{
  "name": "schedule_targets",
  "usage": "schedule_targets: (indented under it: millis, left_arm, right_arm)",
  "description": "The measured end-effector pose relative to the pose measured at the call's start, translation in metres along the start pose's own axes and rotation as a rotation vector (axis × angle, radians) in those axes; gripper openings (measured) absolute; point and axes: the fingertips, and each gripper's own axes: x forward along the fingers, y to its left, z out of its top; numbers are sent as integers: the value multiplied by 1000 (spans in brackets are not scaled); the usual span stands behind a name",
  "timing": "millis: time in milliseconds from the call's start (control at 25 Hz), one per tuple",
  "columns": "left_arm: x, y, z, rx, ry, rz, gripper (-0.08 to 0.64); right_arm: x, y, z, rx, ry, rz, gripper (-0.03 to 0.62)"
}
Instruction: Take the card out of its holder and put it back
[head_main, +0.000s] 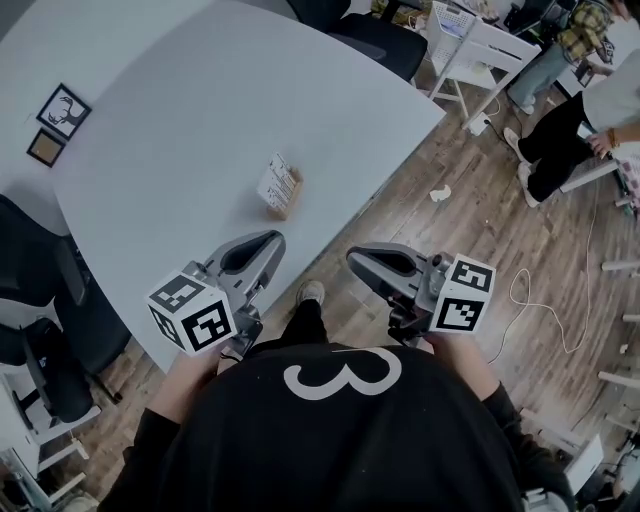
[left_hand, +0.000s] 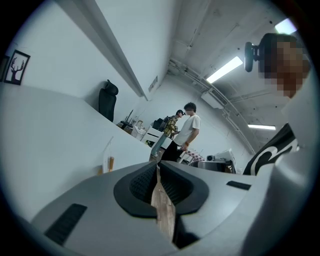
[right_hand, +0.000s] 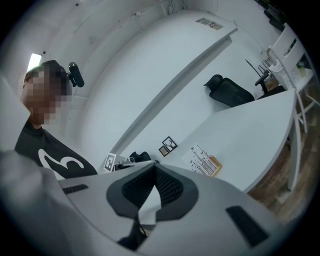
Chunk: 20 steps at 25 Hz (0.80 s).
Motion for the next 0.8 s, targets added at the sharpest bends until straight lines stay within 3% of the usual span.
schedule_targets:
  millis: [240, 480, 800]
  left_arm:
    - [7, 35, 6, 4, 7, 47, 18]
    - [14, 70, 4, -8, 24, 139, 114]
    - [27, 106, 3, -33, 22, 209, 150]
  right_arm:
    - [16, -19, 5, 20, 10, -15, 6]
    - [24, -34, 4, 49, 29, -25, 6]
    - [28, -50, 5, 70, 34, -46, 6]
